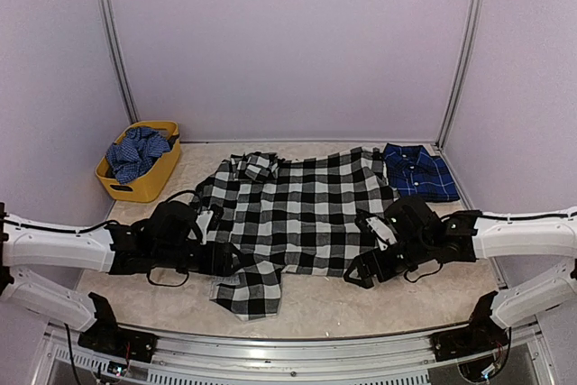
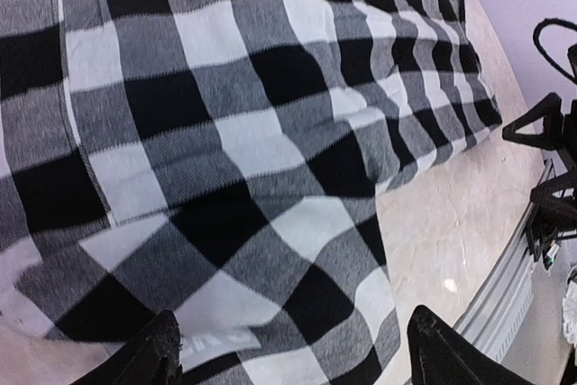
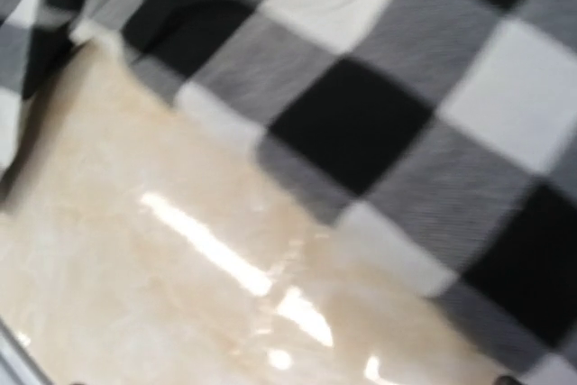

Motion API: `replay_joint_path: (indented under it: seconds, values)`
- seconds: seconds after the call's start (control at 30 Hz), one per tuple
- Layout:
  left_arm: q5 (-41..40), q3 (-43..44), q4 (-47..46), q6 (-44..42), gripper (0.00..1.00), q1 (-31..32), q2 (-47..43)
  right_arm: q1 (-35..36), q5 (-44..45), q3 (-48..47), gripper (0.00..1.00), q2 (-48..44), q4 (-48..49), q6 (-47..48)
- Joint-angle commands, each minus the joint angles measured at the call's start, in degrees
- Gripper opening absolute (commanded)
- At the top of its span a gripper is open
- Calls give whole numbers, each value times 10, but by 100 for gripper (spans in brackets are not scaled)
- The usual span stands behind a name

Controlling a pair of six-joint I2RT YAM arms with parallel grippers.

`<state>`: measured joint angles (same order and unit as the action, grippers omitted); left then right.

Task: Fold and stack the long sleeve shirts
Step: Adjust the sleeve at the center of the board.

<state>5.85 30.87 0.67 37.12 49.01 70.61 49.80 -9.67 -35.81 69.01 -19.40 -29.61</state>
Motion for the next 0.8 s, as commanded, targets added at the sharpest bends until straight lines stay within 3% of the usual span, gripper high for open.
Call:
replay_joint_path:
  seconds: [0.0,0.1,0.3,0.6,0.77]
  values:
    - [-64,-45,33,65,88,66,-51,35,-3,-19,94,31,43,-21]
    - [-110,-43,49,78,95,138,-51,52,2,-25,94,55,48,-24]
    - [-210,0,125,110,94,247,6,61,7,-30,94,77,48,-25]
    - [-238,55,152,82,78,275,136,62,13,-24,94,73,43,-25]
    - [-238,81,172,66,55,277,179,62,23,-23,94,66,31,-26]
